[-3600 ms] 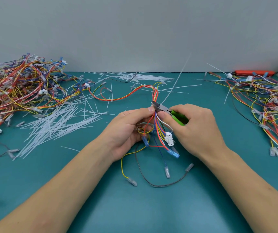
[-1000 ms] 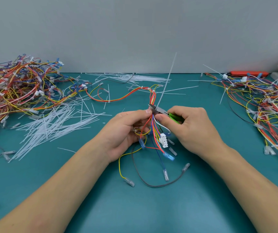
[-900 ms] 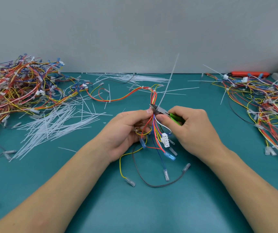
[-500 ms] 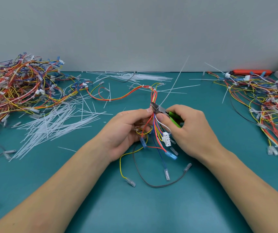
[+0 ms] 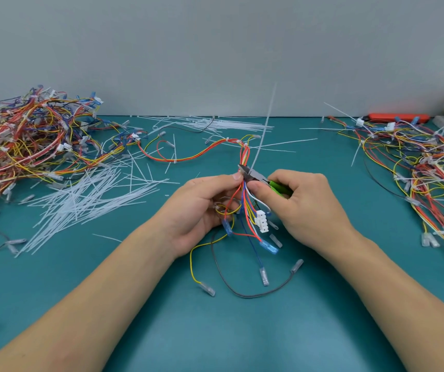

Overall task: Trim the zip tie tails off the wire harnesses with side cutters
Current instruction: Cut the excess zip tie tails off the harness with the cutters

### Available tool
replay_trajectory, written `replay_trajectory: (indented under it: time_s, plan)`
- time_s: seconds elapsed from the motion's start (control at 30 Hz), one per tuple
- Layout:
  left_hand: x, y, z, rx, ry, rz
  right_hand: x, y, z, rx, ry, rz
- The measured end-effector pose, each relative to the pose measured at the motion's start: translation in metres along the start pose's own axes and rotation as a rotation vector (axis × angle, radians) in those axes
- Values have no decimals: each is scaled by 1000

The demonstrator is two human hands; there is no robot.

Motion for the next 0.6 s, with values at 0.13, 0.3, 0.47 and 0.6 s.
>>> replay_trajectory:
  time_s: [0.13,0.3,0.47,0.6]
  plan:
    - [2,1,1,0,10,0,4,1,3,13,17,12]
    - [2,2,1,1,8,13,6,1,2,3,14,2]
    - [1,1,1,1,4,1,6,1,1,-6,17,8]
    - [1,1,0,-8,5,-2,5,1,1,-10,13,2]
Point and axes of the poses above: each hand's wrist, its own z-axis away from the middle knuckle, its own x-axis out of the palm, y = z × x, the point moved 4 cm from there along -z, towards the middle knuckle, and after that the axes turned 10 degrees about -x, right-handed, at the moved point
